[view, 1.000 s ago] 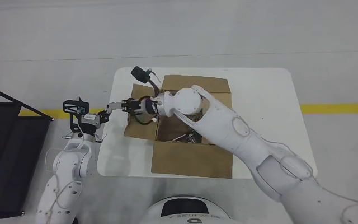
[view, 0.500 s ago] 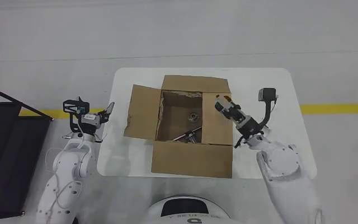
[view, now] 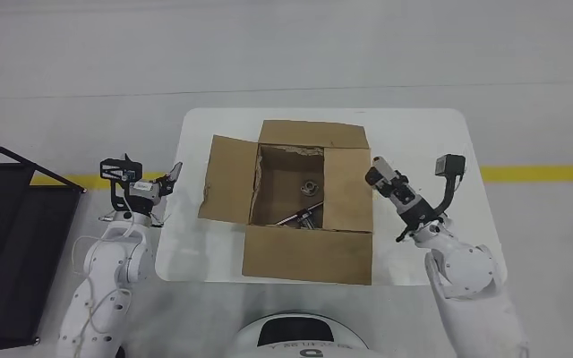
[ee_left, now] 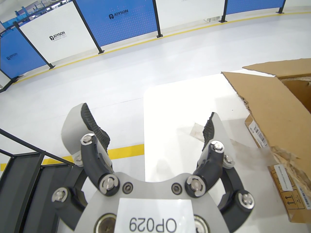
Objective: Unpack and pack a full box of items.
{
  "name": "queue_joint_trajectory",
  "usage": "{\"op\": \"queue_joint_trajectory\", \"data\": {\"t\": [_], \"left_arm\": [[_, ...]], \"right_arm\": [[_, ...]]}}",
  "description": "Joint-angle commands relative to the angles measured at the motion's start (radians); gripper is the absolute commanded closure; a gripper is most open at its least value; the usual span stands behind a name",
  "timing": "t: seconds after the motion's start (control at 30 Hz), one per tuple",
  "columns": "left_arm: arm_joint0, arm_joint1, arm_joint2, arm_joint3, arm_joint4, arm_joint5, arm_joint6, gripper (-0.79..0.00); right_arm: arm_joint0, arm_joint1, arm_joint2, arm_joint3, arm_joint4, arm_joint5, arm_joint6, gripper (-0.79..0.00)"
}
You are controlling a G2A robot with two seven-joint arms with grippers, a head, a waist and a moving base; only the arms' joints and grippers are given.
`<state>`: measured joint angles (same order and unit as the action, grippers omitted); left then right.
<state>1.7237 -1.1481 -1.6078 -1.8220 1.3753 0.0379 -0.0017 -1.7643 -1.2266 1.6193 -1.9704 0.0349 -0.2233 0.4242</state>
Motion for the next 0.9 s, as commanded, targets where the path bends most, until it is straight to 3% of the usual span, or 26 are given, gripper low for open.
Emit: {"op": "queue_joint_trajectory", "data": {"t": [0.0, 0.13, 0.23, 0.33, 0.47, 0.57, 0.8, 0.87], "left_arm": [[-0.003, -0.002, 0.004, -0.046, 0.107, 0.060, -0.020, -0.785], [-0.015, -0.004, 0.016, -0.162, 0.126, 0.055, -0.085, -0.785], [-0.044, 0.000, 0.073, -0.255, 0.211, -0.062, -0.189, -0.785], [-0.123, -0.001, 0.180, -0.287, 0.279, -0.186, -0.322, -0.785], [-0.280, -0.020, 0.397, -0.224, 0.353, -0.271, -0.465, -0.785], [-0.391, -0.049, 0.541, -0.128, 0.340, -0.241, -0.516, -0.785], [-0.414, -0.055, 0.564, -0.099, 0.347, -0.223, -0.526, -0.785], [-0.413, -0.054, 0.577, -0.053, 0.392, -0.242, -0.529, -0.785]], "right_arm": [[0.017, 0.002, 0.040, 0.060, 0.038, 0.028, -0.004, -0.785], [0.063, 0.011, 0.091, 0.173, 0.056, 0.072, 0.044, -0.785], [0.100, 0.018, 0.096, 0.233, 0.058, 0.093, 0.114, -0.785], [0.127, 0.023, 0.092, 0.262, 0.042, 0.101, 0.156, -0.785], [0.148, 0.029, 0.110, 0.297, 0.032, 0.099, 0.189, -0.785], [0.155, 0.034, 0.128, 0.314, 0.034, 0.095, 0.214, -0.785], [0.155, 0.034, 0.128, 0.314, 0.034, 0.095, 0.214, -0.785], [0.155, 0.034, 0.128, 0.314, 0.034, 0.095, 0.214, -0.785]]}}
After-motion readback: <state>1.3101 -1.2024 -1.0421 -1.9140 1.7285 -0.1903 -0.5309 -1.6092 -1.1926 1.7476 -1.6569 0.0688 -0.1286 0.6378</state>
